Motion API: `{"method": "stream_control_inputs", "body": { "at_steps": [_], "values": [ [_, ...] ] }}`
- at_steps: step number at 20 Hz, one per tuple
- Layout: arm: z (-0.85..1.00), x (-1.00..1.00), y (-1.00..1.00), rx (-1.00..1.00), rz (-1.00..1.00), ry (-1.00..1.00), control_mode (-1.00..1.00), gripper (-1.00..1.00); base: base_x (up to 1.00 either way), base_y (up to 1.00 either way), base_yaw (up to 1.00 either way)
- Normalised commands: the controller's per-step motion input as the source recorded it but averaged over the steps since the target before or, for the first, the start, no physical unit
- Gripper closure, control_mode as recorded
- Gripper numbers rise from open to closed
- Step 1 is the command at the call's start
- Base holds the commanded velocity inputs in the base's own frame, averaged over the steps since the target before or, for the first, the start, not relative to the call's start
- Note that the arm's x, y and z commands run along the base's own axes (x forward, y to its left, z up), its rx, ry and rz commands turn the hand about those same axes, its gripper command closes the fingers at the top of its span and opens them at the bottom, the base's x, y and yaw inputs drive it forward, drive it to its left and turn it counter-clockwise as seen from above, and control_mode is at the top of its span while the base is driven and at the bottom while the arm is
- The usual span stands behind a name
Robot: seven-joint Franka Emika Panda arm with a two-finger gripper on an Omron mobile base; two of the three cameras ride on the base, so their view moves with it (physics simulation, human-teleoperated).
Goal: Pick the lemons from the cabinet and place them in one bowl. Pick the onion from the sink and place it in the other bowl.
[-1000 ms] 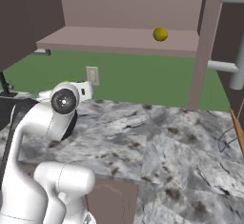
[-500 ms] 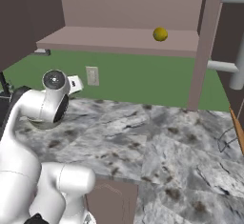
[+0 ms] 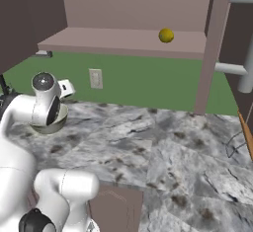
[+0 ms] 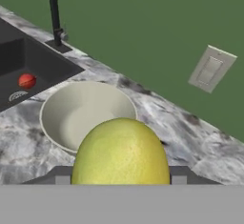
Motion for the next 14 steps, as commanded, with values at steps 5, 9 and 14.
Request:
{"method": "stream_control_inputs", "body": {
  "at_steps": [5,9,14],
  "values": [
    [-0.25,0.00,0.41,0.00,0.05,0.00,-1.00,1.00,0.00,0.00,0.00],
    [-0.47,0.06,0.41,-0.02,0.04,0.02,-1.00,1.00,0.00,0.00,0.00],
    [-0.38,0.27,0.41,-0.02,0.01,0.06,-1.00,1.00,0.00,0.00,0.00]
  ]
}}
